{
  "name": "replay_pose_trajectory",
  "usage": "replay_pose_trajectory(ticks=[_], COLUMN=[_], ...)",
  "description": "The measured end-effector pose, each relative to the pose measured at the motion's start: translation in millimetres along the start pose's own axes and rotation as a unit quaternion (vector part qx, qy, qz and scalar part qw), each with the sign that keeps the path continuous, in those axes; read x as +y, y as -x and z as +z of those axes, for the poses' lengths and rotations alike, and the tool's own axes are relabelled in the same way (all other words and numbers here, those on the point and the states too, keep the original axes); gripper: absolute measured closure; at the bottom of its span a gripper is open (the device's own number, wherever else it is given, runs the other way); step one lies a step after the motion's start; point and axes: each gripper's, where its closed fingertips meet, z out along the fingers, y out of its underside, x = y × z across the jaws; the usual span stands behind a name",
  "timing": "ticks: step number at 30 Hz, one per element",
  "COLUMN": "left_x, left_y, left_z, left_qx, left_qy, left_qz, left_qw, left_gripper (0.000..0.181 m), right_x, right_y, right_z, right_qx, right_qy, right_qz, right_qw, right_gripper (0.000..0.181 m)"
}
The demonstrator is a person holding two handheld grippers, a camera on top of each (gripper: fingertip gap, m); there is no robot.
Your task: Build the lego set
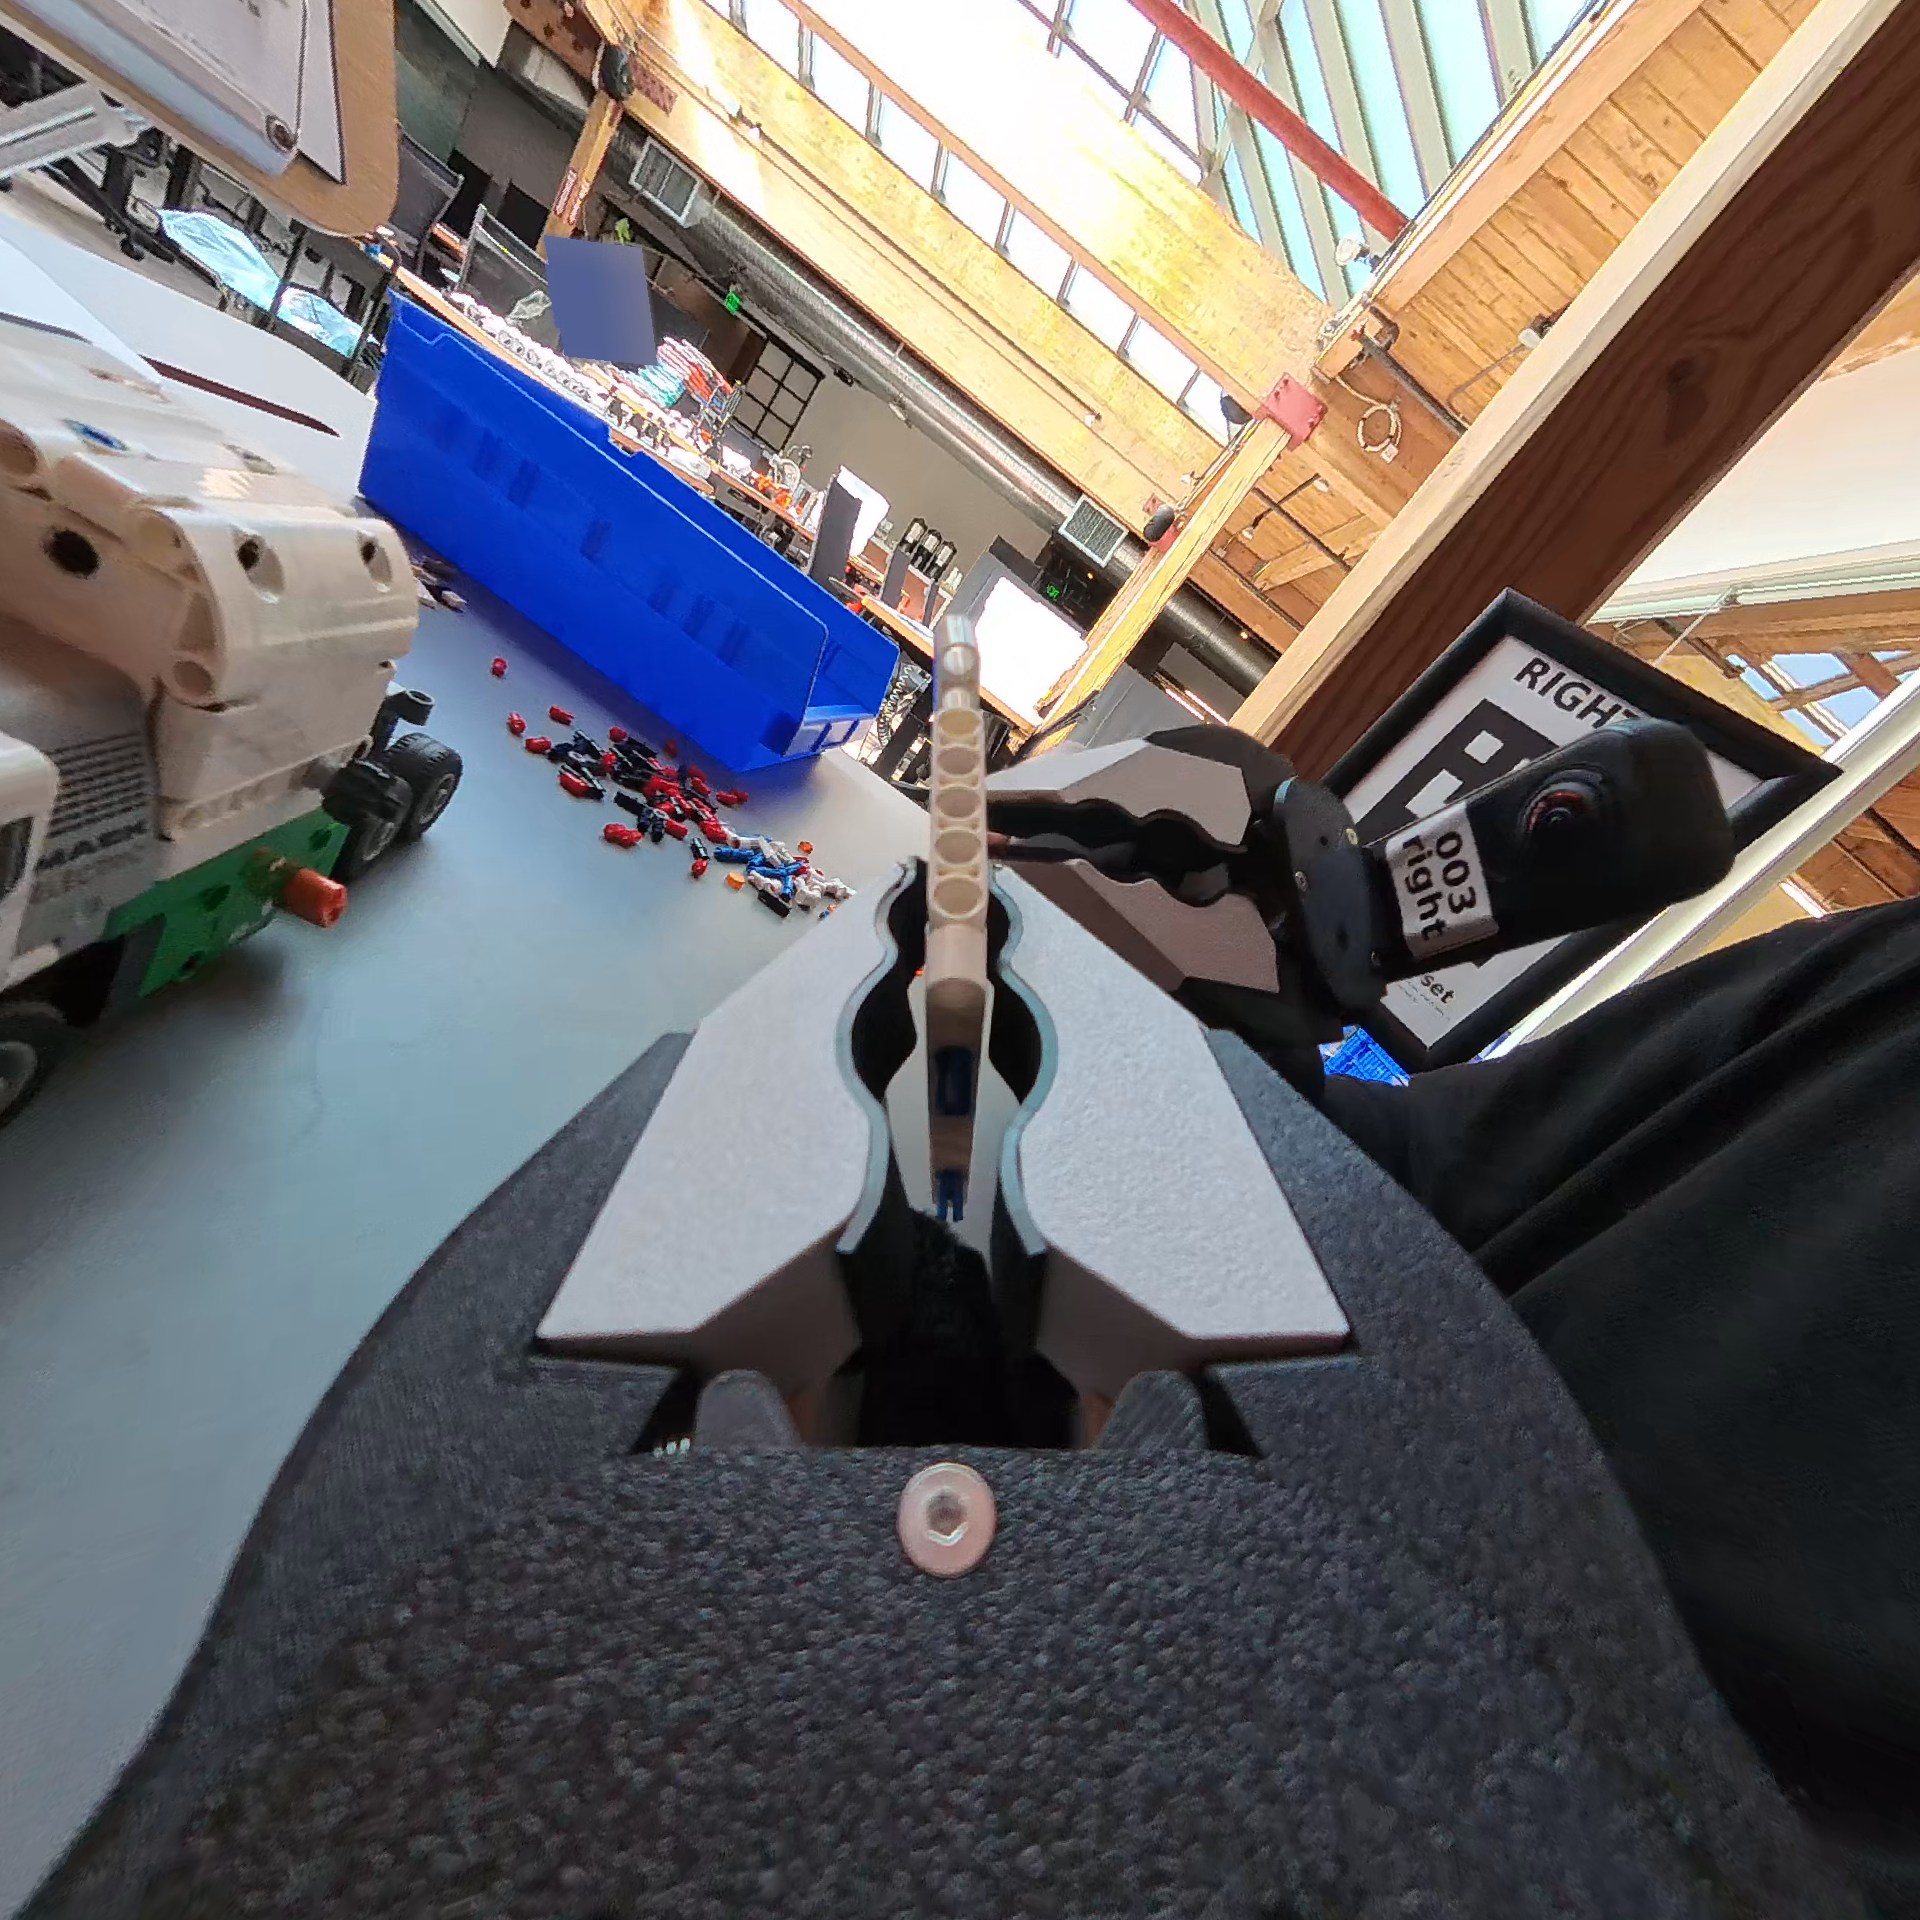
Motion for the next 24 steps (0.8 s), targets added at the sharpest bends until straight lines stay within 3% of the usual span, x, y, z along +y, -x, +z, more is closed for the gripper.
replay_pose_trajectory(ticks=[9, 17, 24], left_x=[3, 3, 4], left_y=[0, 10, 2], left_z=[1, 2, 3], left_qx=[0.001, -0.055, -0.034], left_qy=[0.009, 0.011, 0.018], left_qz=[0.003, 0.028, 0.048], left_qw=[1.000, 0.998, 0.998], left_gripper=[0.175, 0.176, 0.175], right_x=[2, 10, 5], right_y=[0, 1, 1], right_z=[-2, 6, 0], right_qx=[0.019, 0.042, -0.038], right_qy=[0.019, 0.055, 0.030], right_qz=[-0.060, -0.075, 0.025], right_qw=[0.998, 0.995, 0.999], right_gripper=[0.175, 0.175, 0.175])
